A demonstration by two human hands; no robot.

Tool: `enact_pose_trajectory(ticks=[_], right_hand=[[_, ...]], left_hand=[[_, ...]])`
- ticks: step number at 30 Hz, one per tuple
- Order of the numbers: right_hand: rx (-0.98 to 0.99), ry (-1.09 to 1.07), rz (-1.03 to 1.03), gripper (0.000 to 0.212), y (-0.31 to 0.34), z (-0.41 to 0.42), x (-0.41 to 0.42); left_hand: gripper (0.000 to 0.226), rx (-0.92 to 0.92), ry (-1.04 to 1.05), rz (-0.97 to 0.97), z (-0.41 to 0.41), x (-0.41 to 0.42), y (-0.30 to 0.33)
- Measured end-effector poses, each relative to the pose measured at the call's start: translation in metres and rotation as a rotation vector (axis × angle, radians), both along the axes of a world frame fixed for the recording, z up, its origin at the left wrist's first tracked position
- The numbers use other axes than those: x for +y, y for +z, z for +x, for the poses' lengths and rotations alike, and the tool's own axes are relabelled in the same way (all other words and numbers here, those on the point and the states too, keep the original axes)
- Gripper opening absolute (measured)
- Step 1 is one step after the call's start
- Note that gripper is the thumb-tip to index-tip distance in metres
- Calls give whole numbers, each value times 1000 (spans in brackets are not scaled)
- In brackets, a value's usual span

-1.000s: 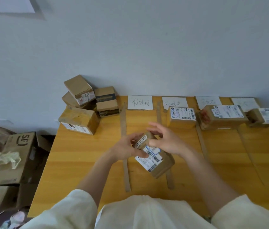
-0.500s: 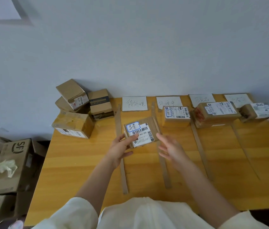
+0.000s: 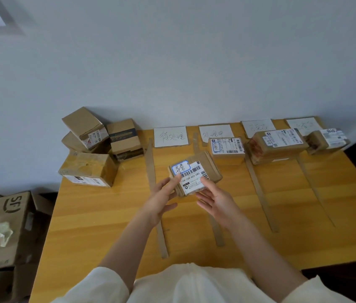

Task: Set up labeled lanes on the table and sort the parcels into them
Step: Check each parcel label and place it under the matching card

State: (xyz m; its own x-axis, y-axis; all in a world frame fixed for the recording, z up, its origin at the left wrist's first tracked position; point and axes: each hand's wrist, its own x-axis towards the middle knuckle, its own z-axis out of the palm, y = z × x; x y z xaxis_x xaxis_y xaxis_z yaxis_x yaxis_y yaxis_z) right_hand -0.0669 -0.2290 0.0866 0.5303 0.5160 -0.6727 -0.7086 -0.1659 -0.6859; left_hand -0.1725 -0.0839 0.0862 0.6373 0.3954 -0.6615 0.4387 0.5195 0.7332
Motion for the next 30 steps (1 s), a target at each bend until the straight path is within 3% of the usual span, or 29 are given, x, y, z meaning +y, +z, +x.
enact_pose_trajectory(ticks=[3,6,14,22,27,30], right_hand=[[59,-167,-33,36,-1,4,-12],[105,-280,-67,35,-5,10,-31],[140,-366,-81,35,-15,51,-89],[158,-480,-127,23,-20,152,-173],[127,-558,-193,28,-26,223,-234],[105,-621,-210,44,-32,265,-262]], left_hand=[[62,52,12,18,3,-1,-5],[49,142,62,28,9,-4,-17],[23,216,-59,174,46,-49,-29],[29,275,-201,239,124,-127,-44],[30,298,-300,282,178,-174,-46],[27,300,-340,292,201,-194,-46]])
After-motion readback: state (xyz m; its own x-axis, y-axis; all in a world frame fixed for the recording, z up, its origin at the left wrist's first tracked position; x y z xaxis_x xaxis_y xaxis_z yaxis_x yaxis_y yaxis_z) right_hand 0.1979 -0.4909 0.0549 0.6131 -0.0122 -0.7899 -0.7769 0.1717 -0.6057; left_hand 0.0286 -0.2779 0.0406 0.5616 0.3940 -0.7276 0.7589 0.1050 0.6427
